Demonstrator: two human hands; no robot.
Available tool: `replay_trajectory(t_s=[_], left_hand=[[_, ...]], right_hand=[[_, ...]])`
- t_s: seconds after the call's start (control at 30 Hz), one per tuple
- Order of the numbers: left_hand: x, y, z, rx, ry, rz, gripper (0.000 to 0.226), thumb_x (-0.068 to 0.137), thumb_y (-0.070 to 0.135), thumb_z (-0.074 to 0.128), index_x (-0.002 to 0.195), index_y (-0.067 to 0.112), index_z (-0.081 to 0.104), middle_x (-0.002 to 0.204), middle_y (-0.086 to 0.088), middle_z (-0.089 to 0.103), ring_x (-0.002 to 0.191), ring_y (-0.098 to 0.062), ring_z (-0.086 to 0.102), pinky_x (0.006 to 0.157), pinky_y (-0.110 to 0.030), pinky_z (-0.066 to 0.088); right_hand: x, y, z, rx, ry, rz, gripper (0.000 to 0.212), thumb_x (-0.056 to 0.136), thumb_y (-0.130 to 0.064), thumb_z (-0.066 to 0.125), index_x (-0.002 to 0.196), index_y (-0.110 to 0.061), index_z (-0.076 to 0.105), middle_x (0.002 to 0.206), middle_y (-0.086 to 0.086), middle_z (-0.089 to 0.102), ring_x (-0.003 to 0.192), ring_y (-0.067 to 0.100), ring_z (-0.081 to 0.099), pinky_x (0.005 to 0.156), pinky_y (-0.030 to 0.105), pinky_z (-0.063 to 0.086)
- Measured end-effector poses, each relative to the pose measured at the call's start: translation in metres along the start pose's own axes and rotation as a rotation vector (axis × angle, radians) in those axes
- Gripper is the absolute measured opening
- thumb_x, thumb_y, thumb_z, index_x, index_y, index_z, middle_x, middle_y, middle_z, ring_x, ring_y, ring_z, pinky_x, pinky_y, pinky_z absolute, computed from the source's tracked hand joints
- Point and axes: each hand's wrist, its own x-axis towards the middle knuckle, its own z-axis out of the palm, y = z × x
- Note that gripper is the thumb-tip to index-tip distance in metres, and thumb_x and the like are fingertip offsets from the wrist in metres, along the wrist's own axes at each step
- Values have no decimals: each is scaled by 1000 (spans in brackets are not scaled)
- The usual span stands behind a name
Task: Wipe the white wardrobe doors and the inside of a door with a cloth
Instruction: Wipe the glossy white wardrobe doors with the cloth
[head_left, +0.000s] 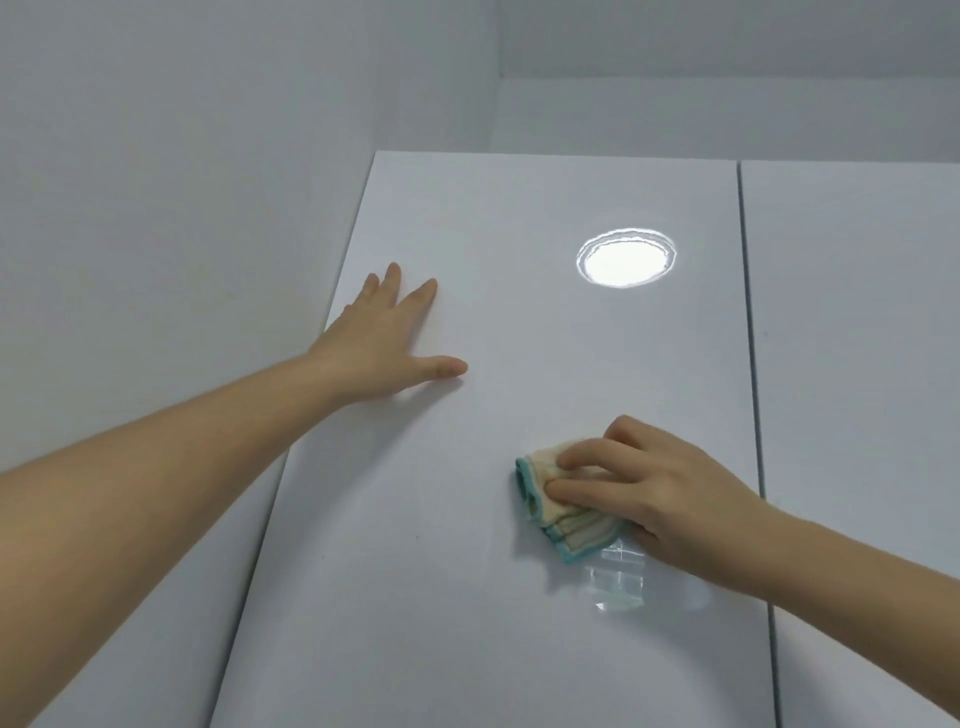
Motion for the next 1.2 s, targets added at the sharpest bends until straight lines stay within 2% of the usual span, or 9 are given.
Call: replay_trajectory(t_s=[0.07,0.23,0.33,0.47,0.6,0.77,0.9,1.07,1.2], left_hand=[[1,0,3,-1,8,-2,107,77,72,58,155,34,-2,162,1,-18,150,-20,-16,121,-47,7],[4,-1,13,6,48,1,113,73,74,61,155,34,-5,162,-1,-20,149,-22,-19,122,-47,1],[5,-3,15,26,75,4,114,72,75,60,155,33,-5,162,-2,-19,149,-23,-17,122,-47,2],[5,-3,14,33,87,-2,114,71,74,61,155,33,-3,163,-1,-17,150,-23,-15,121,-47,4],[6,-2,15,28,91,-4,114,71,73,62,155,33,-2,163,-3,-15,150,-24,-14,121,-47,3],[6,-1,16,14,90,-7,114,72,71,63,155,32,-2,163,-4,-16,150,-25,-15,121,-48,3],[7,-2,16,16,84,-14,114,71,72,63,155,33,-3,163,-3,-17,150,-24,-15,121,-48,2],[6,-1,15,12,89,-11,113,71,71,63,155,33,-3,163,-3,-16,150,-23,-15,121,-47,2],[6,1,14,14,84,-10,113,71,71,63,155,32,-2,163,-3,-15,150,-24,-14,121,-48,3]], right_hand=[[4,7,-5,-29,8,1,37,83,-7,46,109,-21,70,110,2,65,76,26,52,60,36,48],[22,57,-26,-113,89,221,48,66,7,71,106,-17,72,106,9,64,81,32,54,62,31,44],[25,79,-36,-121,159,400,48,67,7,73,108,-18,70,105,7,60,84,29,49,55,33,45],[13,66,-29,-72,141,342,46,66,9,70,106,-13,70,103,10,59,83,30,52,59,37,49],[-28,29,-24,-5,45,286,55,60,10,74,108,-17,68,105,6,57,82,27,52,54,39,49],[-52,7,-25,-72,-22,156,56,64,6,74,111,-21,59,104,8,59,80,27,53,62,30,45],[-35,42,-36,-88,44,301,55,59,7,78,105,-19,63,103,10,60,81,32,54,62,31,44],[-7,80,-43,-79,205,533,41,68,6,73,103,-13,68,104,8,57,89,31,52,64,42,52],[-12,59,-33,-49,212,473,38,68,2,71,102,-14,70,102,10,58,83,32,55,65,38,50]])
